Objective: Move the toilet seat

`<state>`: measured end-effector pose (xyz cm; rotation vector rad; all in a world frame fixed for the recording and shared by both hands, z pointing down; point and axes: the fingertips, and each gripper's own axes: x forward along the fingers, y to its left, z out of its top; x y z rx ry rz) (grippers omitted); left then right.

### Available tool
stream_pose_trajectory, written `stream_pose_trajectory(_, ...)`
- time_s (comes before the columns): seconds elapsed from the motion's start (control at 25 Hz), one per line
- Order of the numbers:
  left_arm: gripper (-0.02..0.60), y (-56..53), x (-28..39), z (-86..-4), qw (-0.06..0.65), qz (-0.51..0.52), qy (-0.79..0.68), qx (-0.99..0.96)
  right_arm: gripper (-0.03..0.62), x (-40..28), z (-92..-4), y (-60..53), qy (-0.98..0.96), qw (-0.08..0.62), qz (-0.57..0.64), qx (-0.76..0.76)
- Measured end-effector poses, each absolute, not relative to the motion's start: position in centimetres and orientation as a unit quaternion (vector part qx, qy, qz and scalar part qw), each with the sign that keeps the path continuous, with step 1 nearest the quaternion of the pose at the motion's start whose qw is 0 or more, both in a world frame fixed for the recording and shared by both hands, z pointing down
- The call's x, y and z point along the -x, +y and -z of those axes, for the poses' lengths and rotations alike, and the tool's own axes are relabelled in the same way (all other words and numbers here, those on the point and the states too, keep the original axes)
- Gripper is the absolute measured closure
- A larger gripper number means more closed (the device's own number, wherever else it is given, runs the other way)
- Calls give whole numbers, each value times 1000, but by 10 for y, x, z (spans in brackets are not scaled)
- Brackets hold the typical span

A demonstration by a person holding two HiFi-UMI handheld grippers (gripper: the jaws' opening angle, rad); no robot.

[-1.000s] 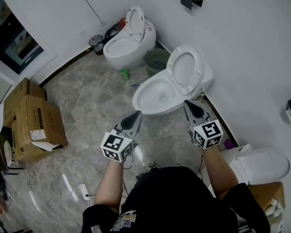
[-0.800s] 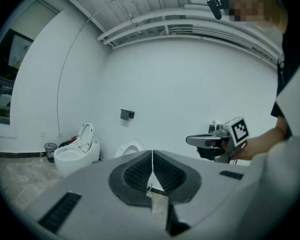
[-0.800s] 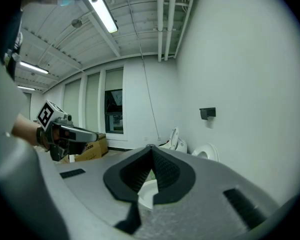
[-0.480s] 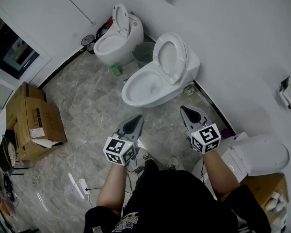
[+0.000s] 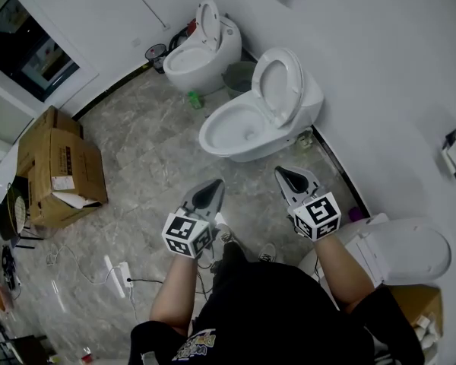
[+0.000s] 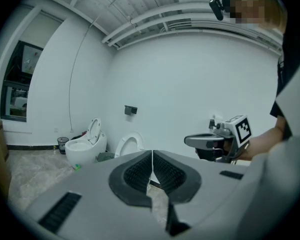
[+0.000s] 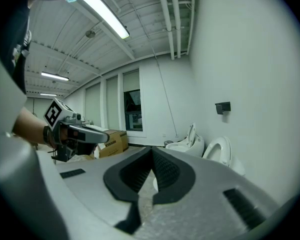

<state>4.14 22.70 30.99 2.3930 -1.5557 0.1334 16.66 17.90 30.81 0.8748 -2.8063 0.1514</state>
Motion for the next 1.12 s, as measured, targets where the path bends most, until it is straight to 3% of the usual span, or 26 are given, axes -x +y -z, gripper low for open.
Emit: stream_pose_trajectory(1.12, 572, 233, -41, -301, 128, -42, -549, -825, 595, -154, -307, 187, -956, 96, -50, -273)
